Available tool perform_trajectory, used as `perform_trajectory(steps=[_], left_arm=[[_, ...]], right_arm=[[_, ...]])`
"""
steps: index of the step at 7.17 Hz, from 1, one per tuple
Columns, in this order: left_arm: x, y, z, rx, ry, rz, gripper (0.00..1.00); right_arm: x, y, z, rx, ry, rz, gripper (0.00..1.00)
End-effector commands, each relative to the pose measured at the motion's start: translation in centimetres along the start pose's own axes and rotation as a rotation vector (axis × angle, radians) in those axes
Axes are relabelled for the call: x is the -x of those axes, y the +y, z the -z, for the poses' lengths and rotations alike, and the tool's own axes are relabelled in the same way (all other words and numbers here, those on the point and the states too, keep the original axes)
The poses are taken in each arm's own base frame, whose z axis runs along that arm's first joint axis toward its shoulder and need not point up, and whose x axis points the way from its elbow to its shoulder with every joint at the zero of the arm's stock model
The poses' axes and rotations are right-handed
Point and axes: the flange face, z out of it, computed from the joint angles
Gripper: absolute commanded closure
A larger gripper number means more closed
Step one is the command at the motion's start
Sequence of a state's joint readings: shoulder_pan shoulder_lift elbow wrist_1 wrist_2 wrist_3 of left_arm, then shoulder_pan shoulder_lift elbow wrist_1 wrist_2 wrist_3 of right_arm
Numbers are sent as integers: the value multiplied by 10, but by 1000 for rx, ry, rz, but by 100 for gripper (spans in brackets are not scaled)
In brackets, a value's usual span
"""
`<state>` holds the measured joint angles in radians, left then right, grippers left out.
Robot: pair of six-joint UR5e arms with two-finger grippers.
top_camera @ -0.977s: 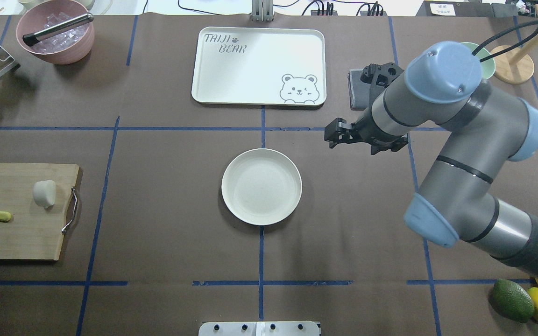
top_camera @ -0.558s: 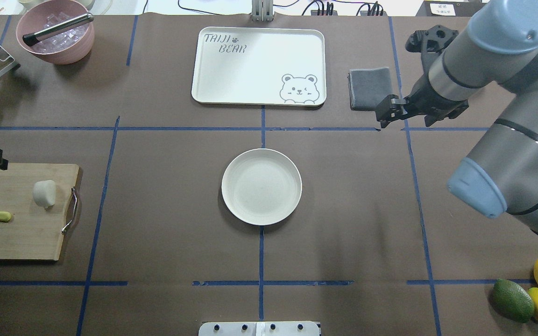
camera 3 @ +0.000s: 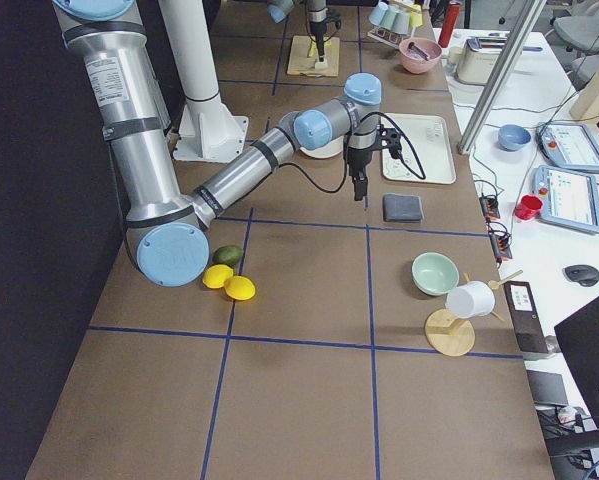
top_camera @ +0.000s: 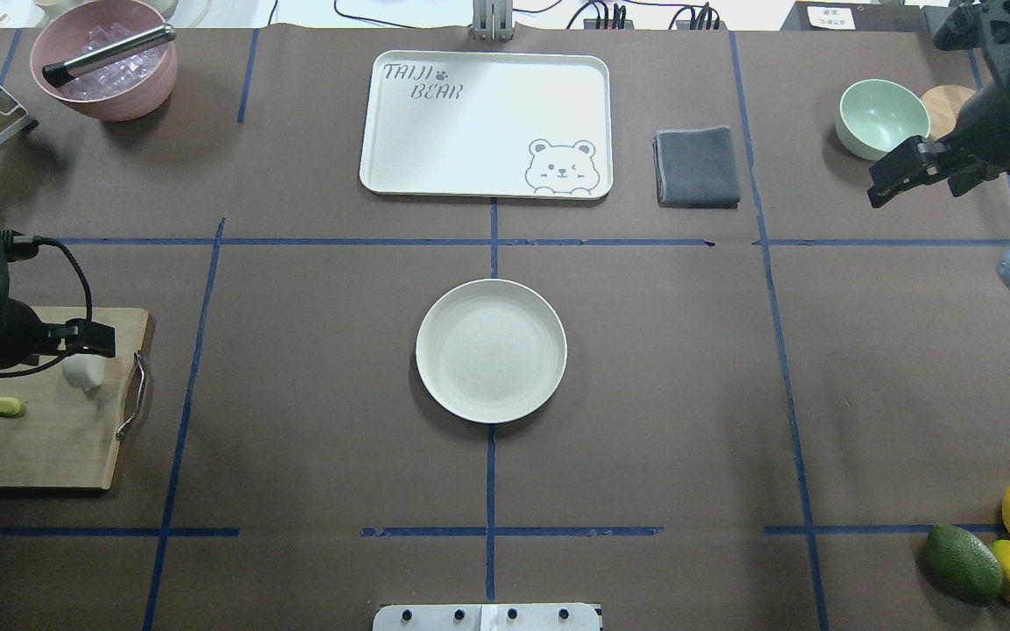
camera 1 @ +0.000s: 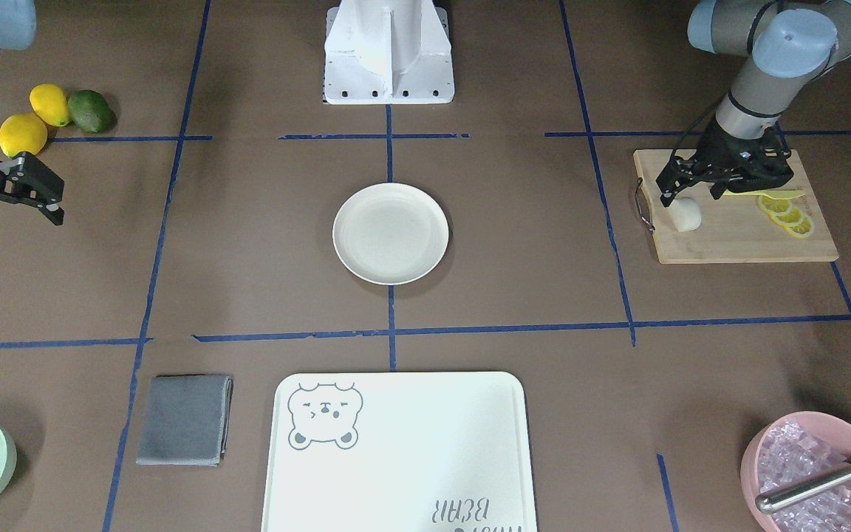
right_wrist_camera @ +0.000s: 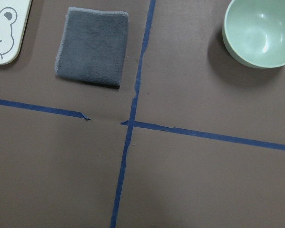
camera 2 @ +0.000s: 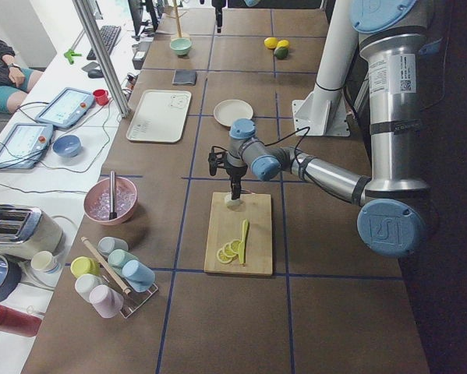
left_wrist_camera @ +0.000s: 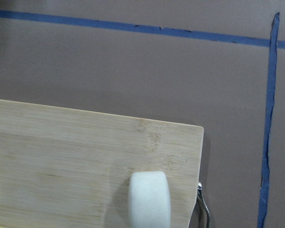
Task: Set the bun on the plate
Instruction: 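Lift the right gripper off the plate while the left gripper reaches the bun, then close the left gripper on the white bun on the cutting board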
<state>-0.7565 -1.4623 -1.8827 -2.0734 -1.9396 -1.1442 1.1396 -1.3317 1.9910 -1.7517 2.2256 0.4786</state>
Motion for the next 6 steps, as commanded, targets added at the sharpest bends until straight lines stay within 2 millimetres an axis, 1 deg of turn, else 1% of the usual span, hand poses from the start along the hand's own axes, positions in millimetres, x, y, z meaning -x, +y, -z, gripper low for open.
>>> perform_trajectory(steps=[1,3,4,5,6], left_arm=[[10,4,-25,-12,13,2,0],[13,5,-27,-10,6,2,2],[13,6,-27,-8,6,1,8],[13,6,-27,-8,6,1,18],[14,6,-27,-7,2,4,30]], right_arm=[[-23,5,2,1,6,3,0],[-26,5,1,4,10,0,0],[-27,5,2,2,10,-2,0],[-29,5,3,1,10,-5,0],[-29,5,4,0,10,-6,0]])
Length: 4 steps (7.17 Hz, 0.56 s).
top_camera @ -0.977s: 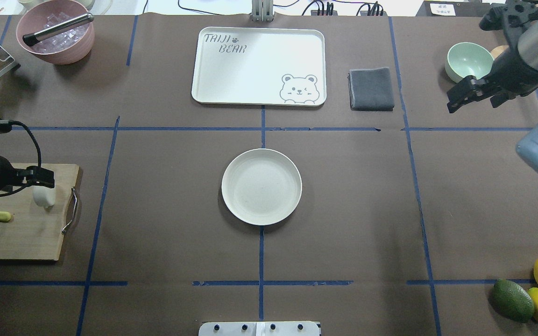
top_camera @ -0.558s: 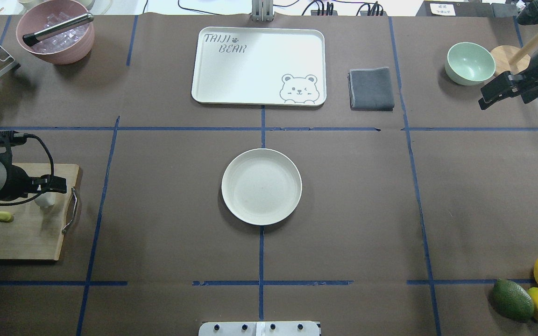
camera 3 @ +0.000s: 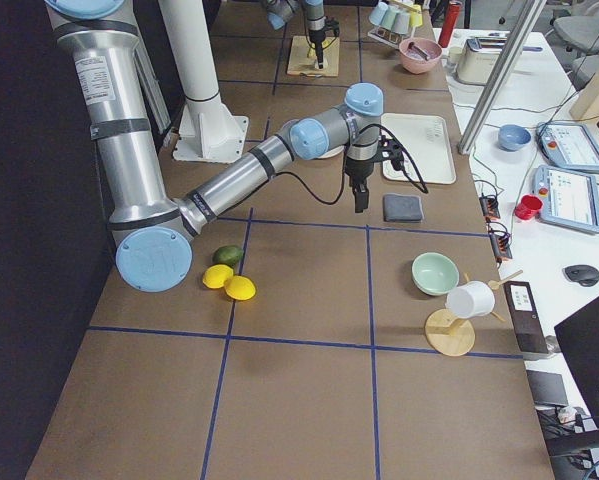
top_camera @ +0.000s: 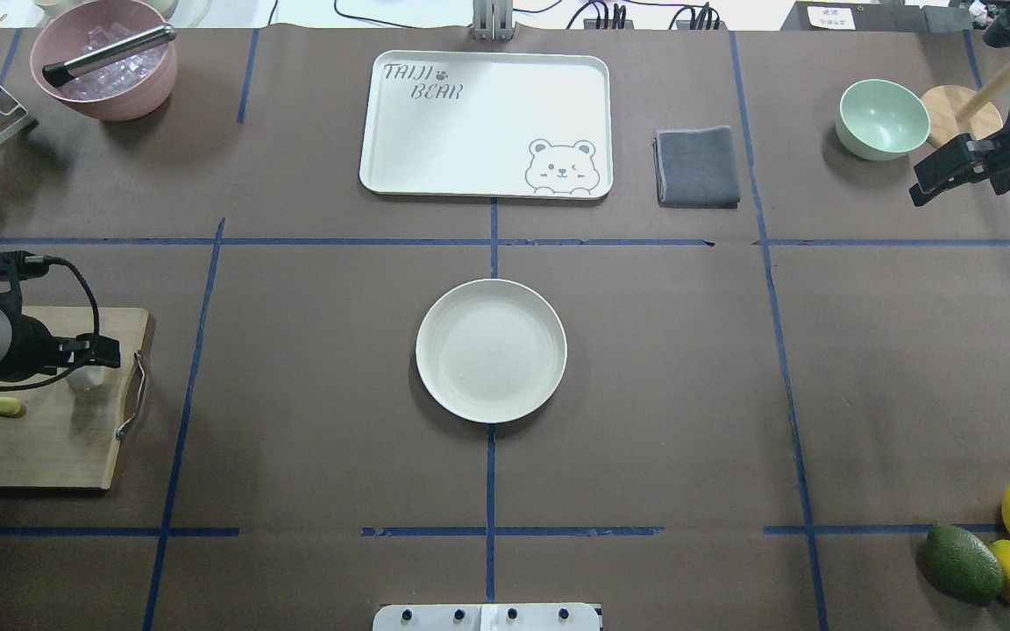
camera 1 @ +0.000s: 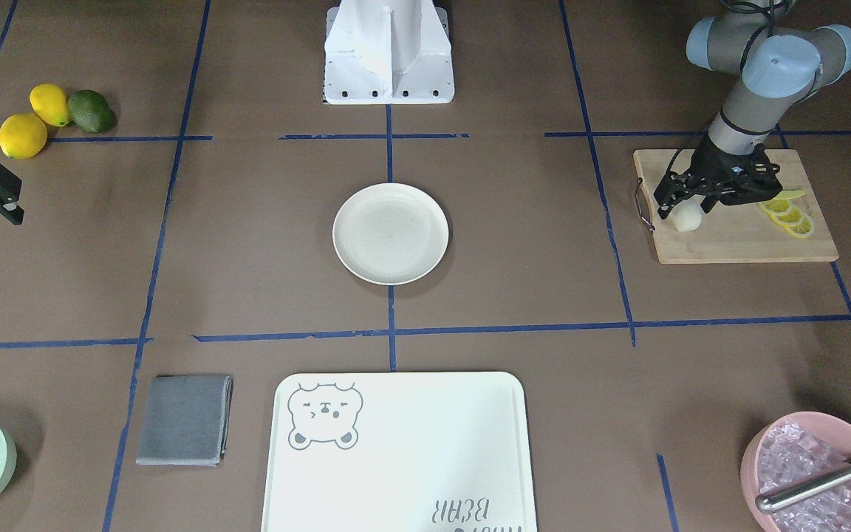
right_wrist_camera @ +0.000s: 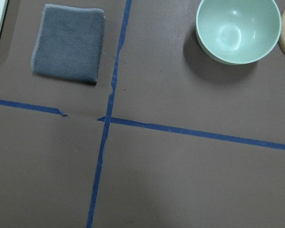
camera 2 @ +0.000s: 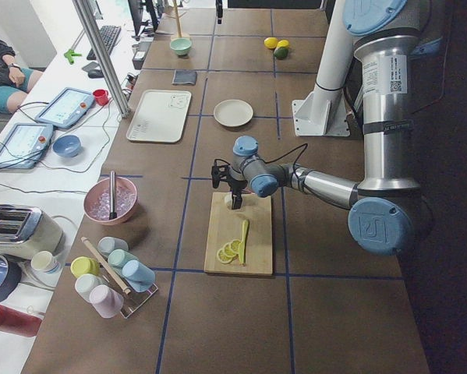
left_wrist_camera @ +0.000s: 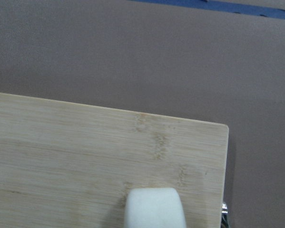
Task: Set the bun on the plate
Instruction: 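Close the left gripper on the white bun on the cutting board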
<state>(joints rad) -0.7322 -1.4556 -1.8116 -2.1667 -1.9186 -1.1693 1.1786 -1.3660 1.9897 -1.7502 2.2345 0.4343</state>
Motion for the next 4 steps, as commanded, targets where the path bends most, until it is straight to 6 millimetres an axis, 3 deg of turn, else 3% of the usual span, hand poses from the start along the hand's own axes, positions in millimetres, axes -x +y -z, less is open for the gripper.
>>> perform_trajectory(steps=[1,4], left_arm=[[1,0,0,1,-4,1,40],[-2,2,1,3,1,-3,59]], right_arm=[[-1,0,1,-1,0,-2,0],[-1,0,0,0,1,-1,0]])
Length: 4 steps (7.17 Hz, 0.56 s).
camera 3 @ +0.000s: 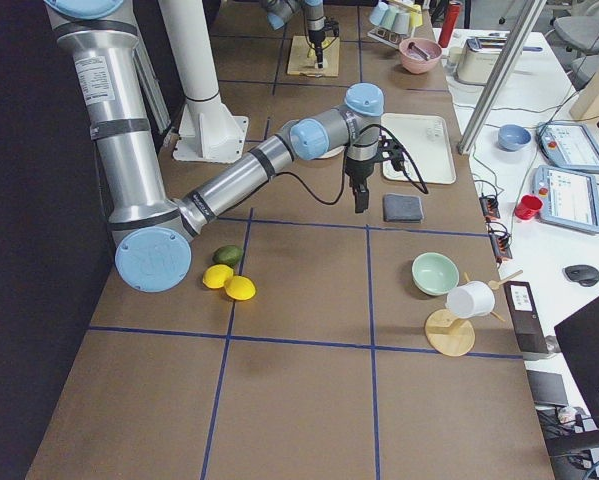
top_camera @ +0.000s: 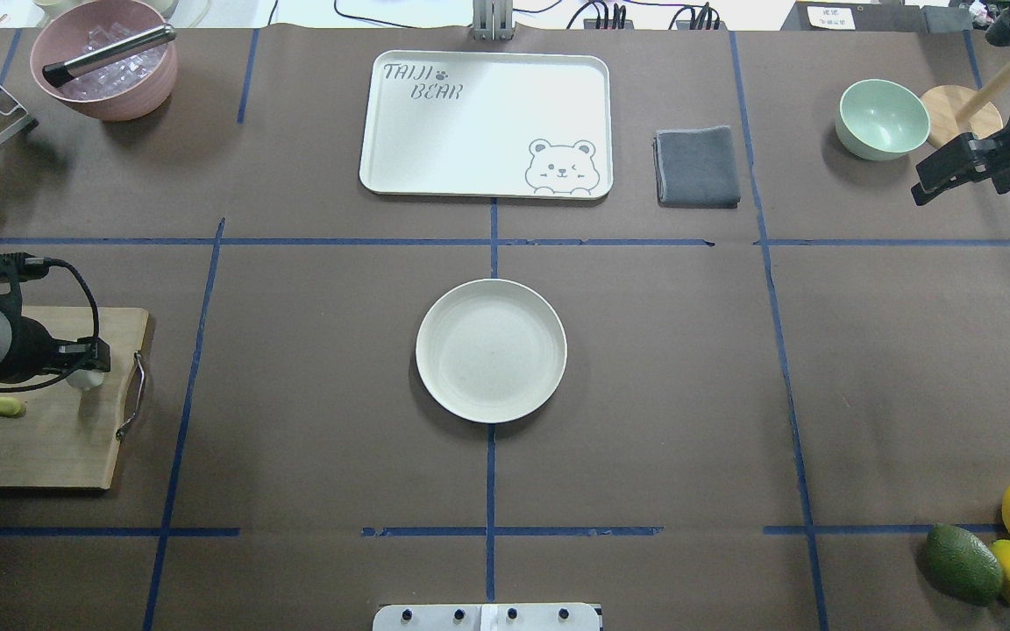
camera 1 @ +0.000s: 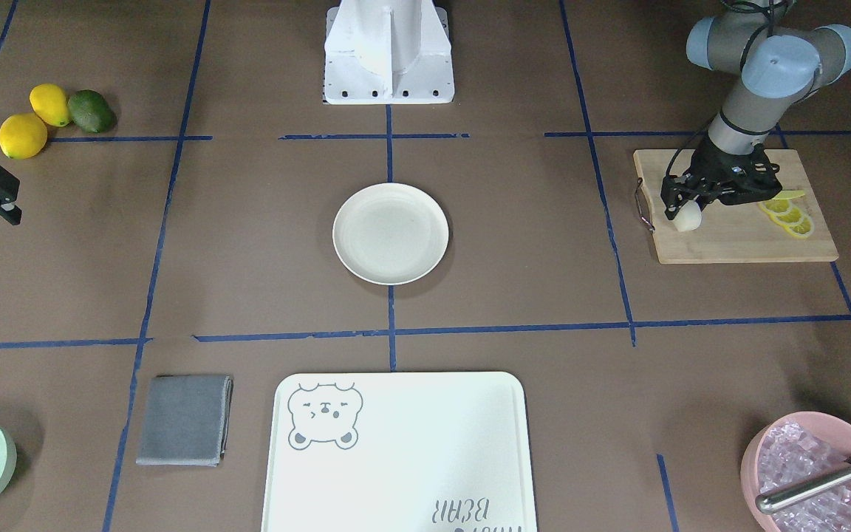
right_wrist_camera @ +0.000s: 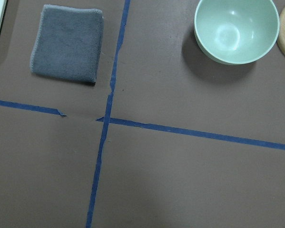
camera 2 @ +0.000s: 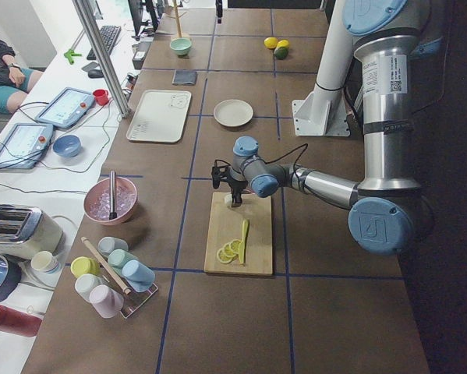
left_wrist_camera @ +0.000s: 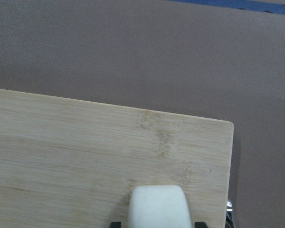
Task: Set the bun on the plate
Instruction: 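Close the left gripper on the white bun on the cutting board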
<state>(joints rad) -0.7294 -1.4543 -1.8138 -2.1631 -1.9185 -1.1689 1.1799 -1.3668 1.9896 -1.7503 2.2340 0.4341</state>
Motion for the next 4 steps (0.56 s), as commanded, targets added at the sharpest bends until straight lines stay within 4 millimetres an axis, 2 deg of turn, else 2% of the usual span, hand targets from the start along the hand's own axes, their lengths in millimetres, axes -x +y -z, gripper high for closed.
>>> perform_trajectory(steps=[1,3,4], left_arm=[[-3,1,4,-1,6,-3,64],[-12,1,16,-1,20,-10,66],[-34,4,39,36,9,-2,67]], right_arm=[[0,0,0,0,0,0,0],[-6,-1,6,-7,-3,-13,0],[-11,-2,11,-7,-21,-26,0]])
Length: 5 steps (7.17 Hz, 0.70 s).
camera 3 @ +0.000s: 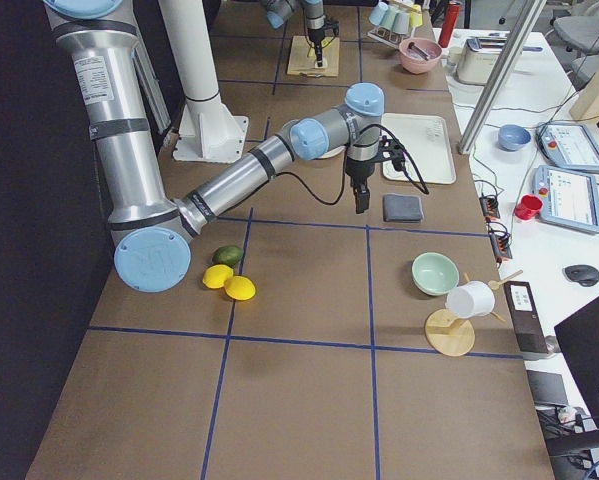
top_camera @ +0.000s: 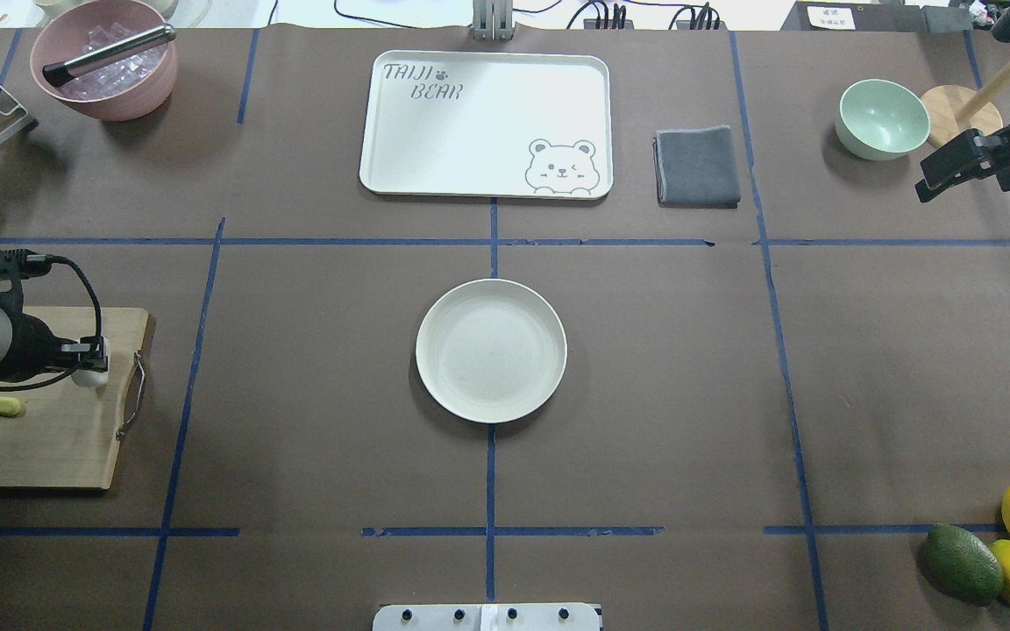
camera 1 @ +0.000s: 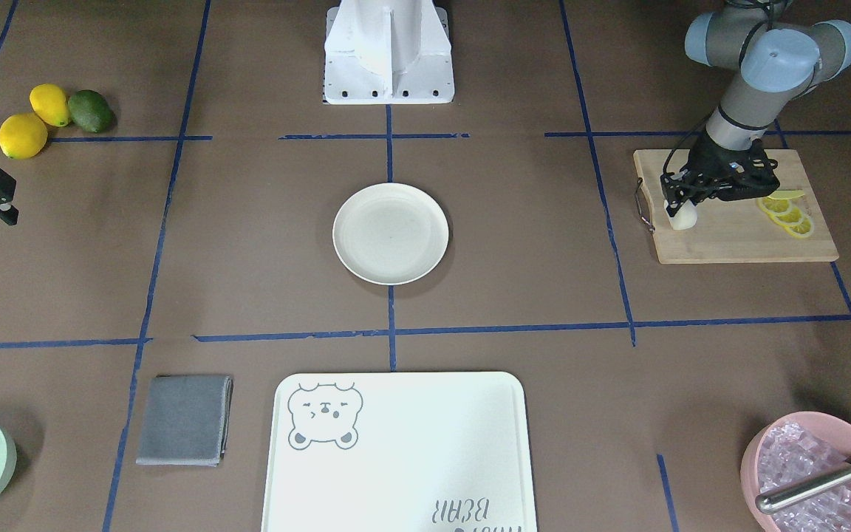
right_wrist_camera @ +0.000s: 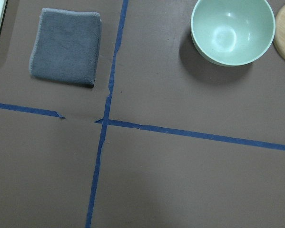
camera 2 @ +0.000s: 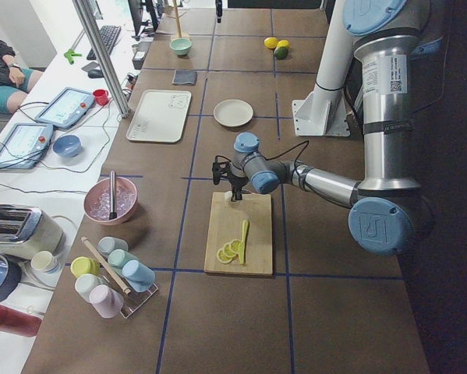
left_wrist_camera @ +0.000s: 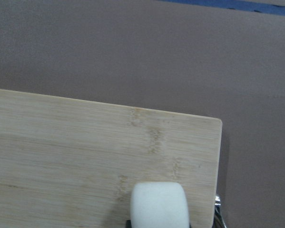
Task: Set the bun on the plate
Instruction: 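Close the left gripper on the white bun on the cutting board, then carry the white bun with the left gripper over the white plate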
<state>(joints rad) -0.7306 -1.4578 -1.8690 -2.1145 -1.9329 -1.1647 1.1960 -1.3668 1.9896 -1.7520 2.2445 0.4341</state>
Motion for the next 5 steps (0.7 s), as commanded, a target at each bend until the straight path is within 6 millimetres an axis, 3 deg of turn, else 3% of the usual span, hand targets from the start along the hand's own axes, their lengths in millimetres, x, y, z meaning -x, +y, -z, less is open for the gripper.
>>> perform_trajectory(steps=[1,2,3,4,5], left_arm=[[-48,3,52,52,-20,17,67],[-104,-11,76,54,-28,22,67],[-178,-31,102,51,-28,31,67],[-246,-32,123,71,-24,12,67],[-284,-25,125,85,-21,-1,67]], right_arm=[[-12,2,6,4,-19,-27,0],[-28,7,6,4,-14,-27,0],[-59,9,11,-2,3,-1,0],[-93,18,12,2,20,24,0],[-124,30,12,10,36,26,0]])
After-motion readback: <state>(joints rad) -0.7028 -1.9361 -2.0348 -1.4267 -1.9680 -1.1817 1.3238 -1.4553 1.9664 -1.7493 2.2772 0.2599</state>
